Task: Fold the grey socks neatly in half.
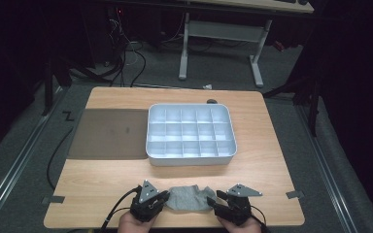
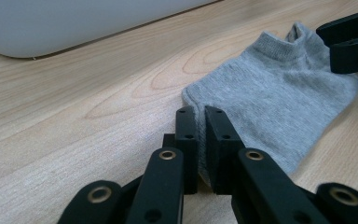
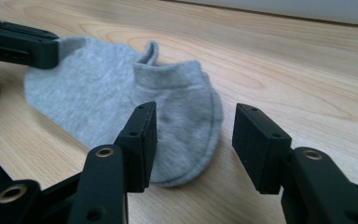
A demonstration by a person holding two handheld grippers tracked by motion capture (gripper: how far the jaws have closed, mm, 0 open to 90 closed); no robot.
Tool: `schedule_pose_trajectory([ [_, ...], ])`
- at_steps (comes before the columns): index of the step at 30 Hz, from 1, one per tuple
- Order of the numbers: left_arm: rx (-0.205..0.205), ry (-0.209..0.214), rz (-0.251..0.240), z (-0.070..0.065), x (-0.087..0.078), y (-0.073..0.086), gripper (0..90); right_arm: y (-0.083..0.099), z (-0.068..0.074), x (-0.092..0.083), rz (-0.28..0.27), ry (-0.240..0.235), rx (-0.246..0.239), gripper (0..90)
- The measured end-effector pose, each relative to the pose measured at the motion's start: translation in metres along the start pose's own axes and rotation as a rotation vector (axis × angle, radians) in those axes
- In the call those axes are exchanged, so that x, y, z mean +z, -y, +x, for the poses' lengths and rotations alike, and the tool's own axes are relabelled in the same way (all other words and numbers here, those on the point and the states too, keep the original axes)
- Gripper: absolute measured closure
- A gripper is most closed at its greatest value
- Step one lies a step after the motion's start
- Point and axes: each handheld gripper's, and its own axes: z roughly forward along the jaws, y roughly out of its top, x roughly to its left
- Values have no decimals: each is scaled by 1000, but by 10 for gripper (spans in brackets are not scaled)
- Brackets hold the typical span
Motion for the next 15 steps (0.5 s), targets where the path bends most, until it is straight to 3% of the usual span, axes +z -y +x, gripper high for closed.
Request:
schedule_pose_trajectory([
  [4,0,-3,-6,0,-1,0,848,2,-4,-4,-5,-1,27,517],
  [15,4,-3,-10,0,-2,0,848,7,-3,-1,6,5,34,579],
])
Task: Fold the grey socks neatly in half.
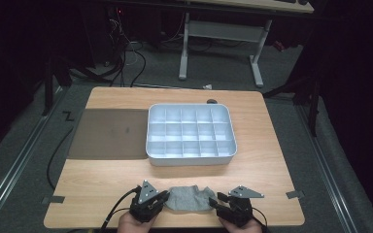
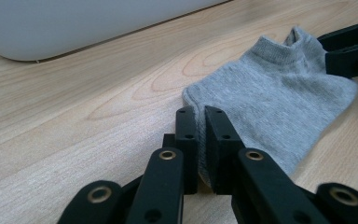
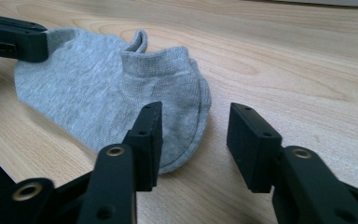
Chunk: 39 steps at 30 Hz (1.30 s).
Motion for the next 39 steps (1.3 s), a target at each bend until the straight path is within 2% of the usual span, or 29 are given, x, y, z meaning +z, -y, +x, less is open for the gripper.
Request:
schedule_pose_trajectory([
  [9,3,-1,-1,0,0,0,848,2,5,2,-10,6,-36,619],
  [20,7,2,5,0,0,0,848,3,5,3,-23,1,-24,710],
  [27,3,7,0,0,0,0,848,4,4,3,-21,-4,-35,841],
  [39,-3,32,-25,-4,-3,-6,845,-2,4,-5,-46,13,-37,855],
])
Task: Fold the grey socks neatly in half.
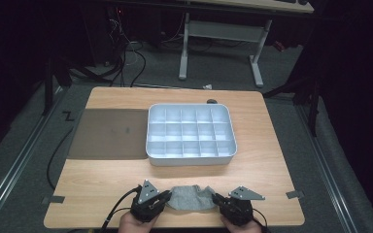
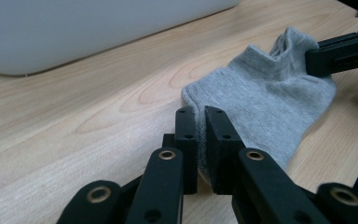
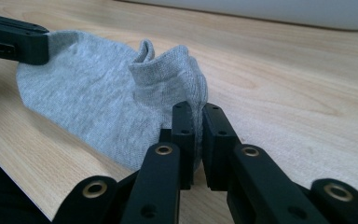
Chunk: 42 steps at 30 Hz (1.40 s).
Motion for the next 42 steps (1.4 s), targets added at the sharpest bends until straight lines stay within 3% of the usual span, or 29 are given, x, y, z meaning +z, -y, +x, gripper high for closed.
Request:
schedule_pose_trajectory([
  [9,-6,31,-38,-5,-1,-14,846,-12,0,-12,-47,7,-7,854],
  [13,-1,51,-22,-10,6,-13,845,-16,0,-17,-64,6,-9,854],
  [19,-22,118,19,-17,24,-13,843,-20,3,-20,-79,-3,-10,854],
  [25,-18,153,18,-25,35,-22,840,-31,2,-27,-104,16,-28,853],
  [32,-19,166,36,-26,40,-20,831,-31,15,-19,-91,-10,-58,852],
  [39,-28,181,48,-26,44,-19,811,-37,28,-12,-91,-66,-62,854],
  [42,-30,197,54,-24,43,-18,730,-37,33,-6,-77,-58,-88,853],
])
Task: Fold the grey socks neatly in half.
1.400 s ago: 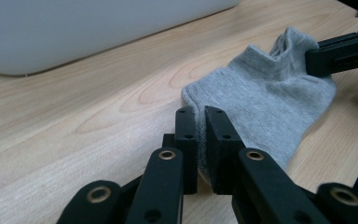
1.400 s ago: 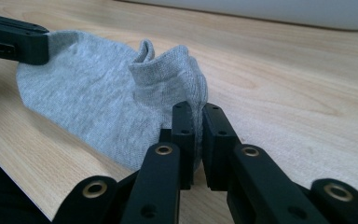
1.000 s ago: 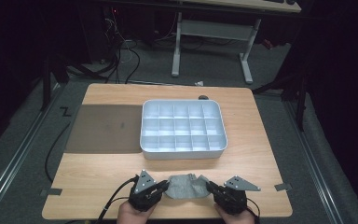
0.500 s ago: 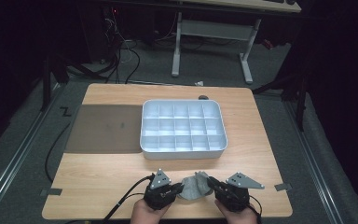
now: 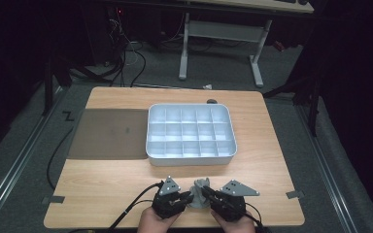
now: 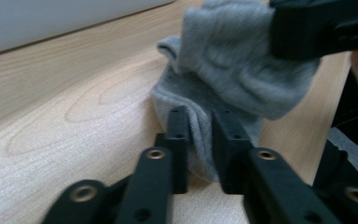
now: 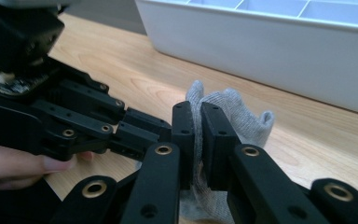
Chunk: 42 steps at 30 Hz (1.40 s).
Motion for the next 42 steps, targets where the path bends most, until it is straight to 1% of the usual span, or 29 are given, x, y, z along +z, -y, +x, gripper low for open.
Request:
schedule_pose_trajectory([
  [2,-2,14,-4,2,-7,2,693,3,-1,4,13,9,-5,852],
  [3,-6,26,-11,3,-10,3,669,4,-2,5,19,8,4,852],
  [4,-17,44,-20,5,-17,4,646,5,-2,5,20,10,2,852],
  [5,-23,52,-25,7,-22,6,639,7,-3,5,22,13,4,852],
  [9,-62,81,-49,11,-40,12,618,8,-2,4,25,22,-11,851],
  [11,-62,74,-59,10,-44,16,622,8,-2,5,26,21,-12,851],
  [13,-58,62,-40,9,-42,18,661,8,-1,5,28,22,-14,851],
  [16,-56,45,-9,9,-32,19,731,7,0,5,30,23,-17,851],
  [18,-43,36,14,8,-25,18,768,6,1,5,30,22,-21,850],
  [20,-24,31,28,6,-19,16,794,4,2,6,30,21,-26,847],
  [22,-23,33,35,5,-16,16,809,3,3,6,30,15,-24,844],
  [26,-13,35,39,3,-12,14,824,-1,8,6,30,3,-38,841],
  [28,-13,36,41,4,-11,14,827,-2,11,7,31,-10,-46,840],
  [33,-8,32,40,4,-12,15,832,3,15,17,65,-35,-52,841],
  [37,-1,25,49,4,-12,17,835,10,13,23,80,-69,-16,842],
  [42,-2,22,51,4,-11,18,835,18,11,28,94,-106,13,842],
])
